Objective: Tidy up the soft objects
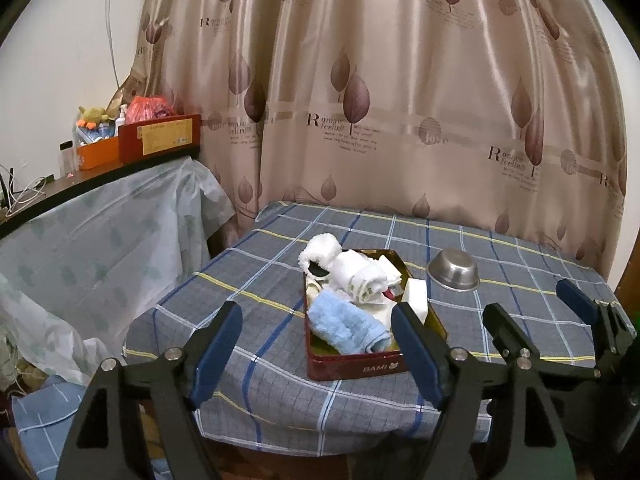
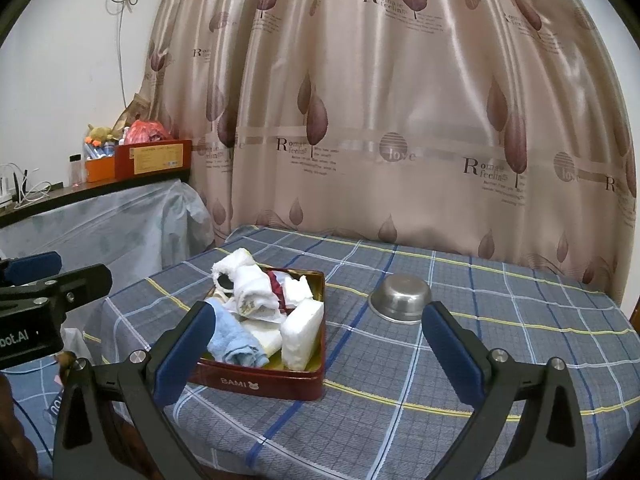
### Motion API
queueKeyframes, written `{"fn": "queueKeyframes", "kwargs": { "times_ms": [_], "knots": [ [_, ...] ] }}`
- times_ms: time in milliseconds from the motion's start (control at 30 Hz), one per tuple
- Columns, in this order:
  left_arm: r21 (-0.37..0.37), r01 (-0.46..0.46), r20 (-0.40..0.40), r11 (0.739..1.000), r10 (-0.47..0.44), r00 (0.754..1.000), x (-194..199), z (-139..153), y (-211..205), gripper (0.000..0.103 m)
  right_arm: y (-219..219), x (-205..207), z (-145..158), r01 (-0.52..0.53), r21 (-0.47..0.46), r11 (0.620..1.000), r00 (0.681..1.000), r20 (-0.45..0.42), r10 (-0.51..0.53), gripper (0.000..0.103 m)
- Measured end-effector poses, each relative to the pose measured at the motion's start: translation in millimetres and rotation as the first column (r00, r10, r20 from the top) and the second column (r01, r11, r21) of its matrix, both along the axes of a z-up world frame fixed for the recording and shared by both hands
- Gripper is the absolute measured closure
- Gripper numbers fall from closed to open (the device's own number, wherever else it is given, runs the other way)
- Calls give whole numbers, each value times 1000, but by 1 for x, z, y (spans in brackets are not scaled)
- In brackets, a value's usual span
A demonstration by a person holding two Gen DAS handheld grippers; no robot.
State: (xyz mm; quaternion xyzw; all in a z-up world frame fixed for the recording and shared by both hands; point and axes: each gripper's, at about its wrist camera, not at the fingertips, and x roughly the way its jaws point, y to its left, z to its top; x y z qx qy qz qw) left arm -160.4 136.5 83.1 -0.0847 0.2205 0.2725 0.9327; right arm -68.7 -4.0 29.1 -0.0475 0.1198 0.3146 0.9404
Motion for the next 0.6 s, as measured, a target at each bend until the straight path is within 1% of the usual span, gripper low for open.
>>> {"fn": "queueKeyframes", "kwargs": {
  "times_ms": [200,367,467,600],
  "knots": [
    [3,-7,0,1000,7,1000,3,0,-2,23,0,0,0,-1,0,1000,1000,3,1,0],
    [25,-38,88,999,36,995,-6,1,-5,23,1,0,-1,0,2,1000,1000,1,0,0],
    [47,-61,111,997,55,992,-8,-1,-7,23,1,-1,-1,-3,3,1000,1000,4,3,0],
    [33,-57,71,998,54,996,-1,-6,-3,23,2,-1,-1,0,-1,1000,1000,4,0,0]
  ]
}}
